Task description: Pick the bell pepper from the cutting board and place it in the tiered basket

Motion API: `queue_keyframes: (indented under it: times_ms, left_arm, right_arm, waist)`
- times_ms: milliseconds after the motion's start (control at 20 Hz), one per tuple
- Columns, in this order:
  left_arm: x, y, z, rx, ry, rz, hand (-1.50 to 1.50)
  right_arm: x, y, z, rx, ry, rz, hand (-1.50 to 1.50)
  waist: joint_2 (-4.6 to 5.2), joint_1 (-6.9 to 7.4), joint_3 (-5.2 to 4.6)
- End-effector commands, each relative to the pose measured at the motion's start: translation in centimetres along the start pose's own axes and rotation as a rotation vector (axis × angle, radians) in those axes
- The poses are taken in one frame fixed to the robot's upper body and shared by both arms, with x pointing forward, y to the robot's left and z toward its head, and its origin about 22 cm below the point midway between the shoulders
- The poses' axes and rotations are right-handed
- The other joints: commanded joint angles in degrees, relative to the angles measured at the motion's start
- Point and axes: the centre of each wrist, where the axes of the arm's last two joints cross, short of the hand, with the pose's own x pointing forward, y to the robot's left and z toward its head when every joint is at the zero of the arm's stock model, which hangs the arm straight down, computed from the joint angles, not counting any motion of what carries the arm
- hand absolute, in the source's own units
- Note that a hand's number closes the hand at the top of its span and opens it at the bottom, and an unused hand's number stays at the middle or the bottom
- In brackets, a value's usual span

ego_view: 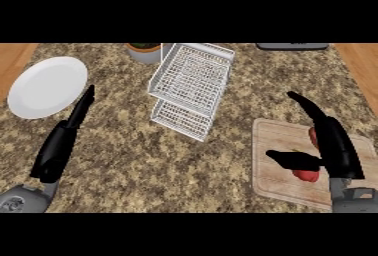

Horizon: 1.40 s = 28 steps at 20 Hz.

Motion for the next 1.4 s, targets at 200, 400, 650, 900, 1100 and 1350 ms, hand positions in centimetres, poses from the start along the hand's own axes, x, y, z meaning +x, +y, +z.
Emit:
queue_keyframes:
  times_ms: [200,400,650,900,1100,1350]
  left_arm:
    - [0.3,0.3,-0.1,0.02,0.008,-0.011,0.0]
    - [0.3,-1.0,0.7,-0.002,-0.002,-0.017,0.0]
    - [0.1,0.3,1.0,-0.017,-0.001,-0.002,0.0]
    - [0.9,0.9,0.6,-0.01,-0.007,-0.004,0.0]
    - [1.2,-1.2,0.3,-0.019,-0.016,0.003,0.0]
    - [0.9,-0.1,0.8,-0.019,-0.002,-0.007,0.0]
  right_arm:
    - [3.0,-1.9,1.7,0.119,0.307,0.55,-1.5]
    - [6.6,-0.9,3.7,0.149,0.429,0.675,-1.5]
    - [10.0,3.2,3.4,0.115,0.507,0.719,-1.5]
    - [10.2,5.8,3.6,0.133,0.561,0.734,-1.5]
    - [9.4,7.4,2.9,0.118,0.611,0.804,-1.5]
    - [8.3,9.5,1.2,0.083,0.716,0.904,-1.5]
  waist:
    - [-0.54,-0.43,-0.37]
    - [-0.35,-0.07,-0.09]
    - [0.42,1.77,0.11]
    - [0.32,1.32,0.19]
    - [0.37,0.86,0.22]
    - [0.41,1.61,0.21]
